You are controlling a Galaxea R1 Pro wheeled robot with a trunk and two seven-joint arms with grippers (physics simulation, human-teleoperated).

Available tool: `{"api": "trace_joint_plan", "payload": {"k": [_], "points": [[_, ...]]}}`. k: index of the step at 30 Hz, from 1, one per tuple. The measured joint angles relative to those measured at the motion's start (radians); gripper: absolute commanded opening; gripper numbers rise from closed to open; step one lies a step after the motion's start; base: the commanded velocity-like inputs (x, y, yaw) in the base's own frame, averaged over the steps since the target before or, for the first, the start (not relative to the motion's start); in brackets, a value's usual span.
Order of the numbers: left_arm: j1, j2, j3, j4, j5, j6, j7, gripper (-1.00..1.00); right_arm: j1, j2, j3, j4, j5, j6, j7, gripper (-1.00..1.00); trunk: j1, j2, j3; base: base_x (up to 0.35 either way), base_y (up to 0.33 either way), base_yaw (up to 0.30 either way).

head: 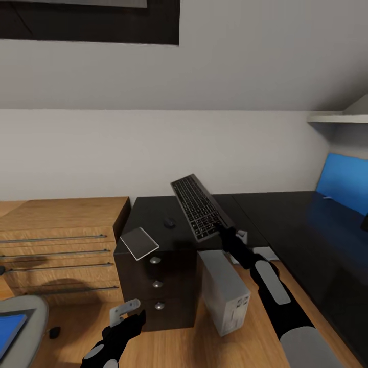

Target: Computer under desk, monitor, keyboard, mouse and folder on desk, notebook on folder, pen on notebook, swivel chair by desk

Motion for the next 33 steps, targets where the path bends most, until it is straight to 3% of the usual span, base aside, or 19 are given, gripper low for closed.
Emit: {"api": "trace_joint_plan", "payload": {"k": [5, 8, 10, 11, 12, 13, 15, 22, 33], "points": [[0.0, -0.001, 0.0, 0.0, 0.0, 0.0, 0.002, 1.0, 0.06, 0.001, 0.001, -0.144, -0.007, 0.0, -0.115, -1.0, -0.019, 0.035, 0.016, 0.0, 0.0, 0.0], [0.0, -0.001, 0.001, 0.0, 0.001, 0.0, 0.001, 1.0, 0.08, 0.002, 0.001, -0.173, -0.036, 0.005, -0.134, -1.0, -0.023, 0.042, 0.019, 0.0, 0.0, 0.0], [0.0, 0.0, 0.001, 0.0, 0.001, 0.0, 0.001, 1.0, 0.087, 0.001, 0.0, -0.183, -0.091, 0.007, -0.14, -1.0, -0.023, 0.042, 0.019, 0.0, 0.0, 0.0], [0.0, 0.0, 0.001, 0.001, 0.001, 0.0, 0.0, 1.0, 0.093, 0.0, 0.0, -0.189, -0.162, 0.009, -0.143, -1.0, -0.023, 0.042, 0.019, 0.0, 0.0, 0.0], [0.0, 0.0, 0.001, 0.001, 0.002, 0.0, 0.0, 1.0, 0.095, -0.001, 0.0, -0.19, -0.183, 0.01, -0.145, -1.0, -0.023, 0.042, 0.019, 0.0, 0.0, 0.0], [0.0, 0.0, 0.001, 0.001, 0.001, 0.0, 0.0, 1.0, 0.097, -0.002, -0.001, -0.193, -0.235, 0.01, -0.147, -1.0, -0.023, 0.042, 0.019, 0.0, 0.0, 0.0], [0.0, 0.001, 0.001, 0.001, 0.002, 0.0, -0.001, 1.0, 0.1, -0.002, 0.0, -0.194, -0.262, 0.012, -0.148, -1.0, -0.023, 0.042, 0.019, 0.0, 0.0, 0.0], [0.0, 0.002, 0.001, 0.001, 0.004, 0.0, -0.003, 1.0, 0.113, -0.002, 0.0, -0.194, -0.288, 0.013, -0.144, -1.0, -0.023, 0.042, 0.019, -0.026, 0.0, 0.0], [0.0, 0.002, 0.001, 0.006, 0.001, 0.0, -0.004, 1.0, 0.115, 0.001, 0.0, -0.198, -0.288, -0.001, -0.133, -1.0, -0.022, 0.042, 0.019, -0.299, 0.0, 0.0]]}}
